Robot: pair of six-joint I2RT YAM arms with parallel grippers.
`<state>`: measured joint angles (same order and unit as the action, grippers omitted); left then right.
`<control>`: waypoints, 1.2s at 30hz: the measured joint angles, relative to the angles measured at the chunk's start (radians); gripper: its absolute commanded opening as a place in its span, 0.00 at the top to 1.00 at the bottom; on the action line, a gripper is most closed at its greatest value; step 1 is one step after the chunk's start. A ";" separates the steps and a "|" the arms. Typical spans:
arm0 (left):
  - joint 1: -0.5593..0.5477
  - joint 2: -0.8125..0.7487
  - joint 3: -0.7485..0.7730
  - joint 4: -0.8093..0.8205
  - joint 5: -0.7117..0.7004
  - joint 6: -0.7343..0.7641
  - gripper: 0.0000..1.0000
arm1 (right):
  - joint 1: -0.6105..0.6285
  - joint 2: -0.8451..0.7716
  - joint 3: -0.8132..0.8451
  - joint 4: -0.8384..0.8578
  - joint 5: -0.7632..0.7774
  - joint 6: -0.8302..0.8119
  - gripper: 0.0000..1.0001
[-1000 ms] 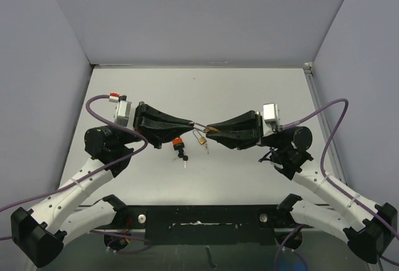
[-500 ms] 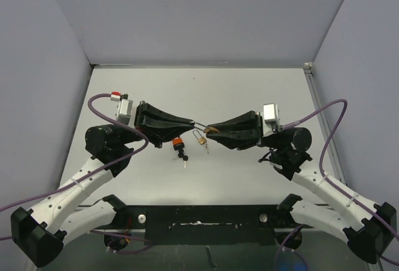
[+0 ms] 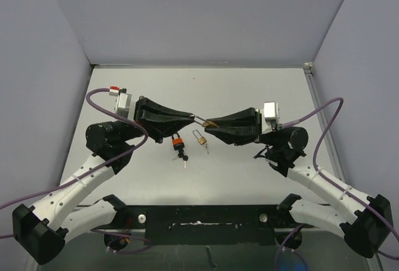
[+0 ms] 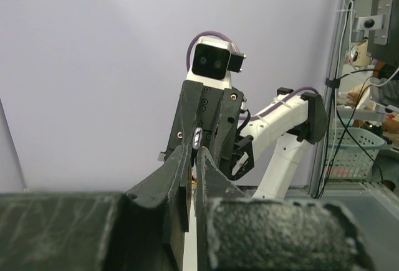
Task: Lock with the key
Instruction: Lock the lock.
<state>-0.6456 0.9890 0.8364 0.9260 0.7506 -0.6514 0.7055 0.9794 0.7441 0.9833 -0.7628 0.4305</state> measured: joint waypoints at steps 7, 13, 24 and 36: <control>0.006 0.032 0.000 0.064 -0.010 -0.038 1.00 | 0.000 0.045 0.001 0.095 0.006 0.007 1.00; 0.006 0.046 -0.001 0.098 -0.016 -0.048 1.00 | -0.004 0.063 0.001 0.155 0.012 0.024 1.00; 0.006 0.054 -0.009 0.128 -0.025 -0.068 1.00 | -0.004 0.064 0.002 0.188 0.025 0.027 1.00; -0.002 0.100 -0.021 0.235 -0.076 -0.103 1.00 | -0.006 0.069 0.056 0.144 0.041 -0.013 1.00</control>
<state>-0.6472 1.0889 0.8150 1.1606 0.6746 -0.7540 0.6991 1.0485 0.8001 1.1271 -0.7219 0.4175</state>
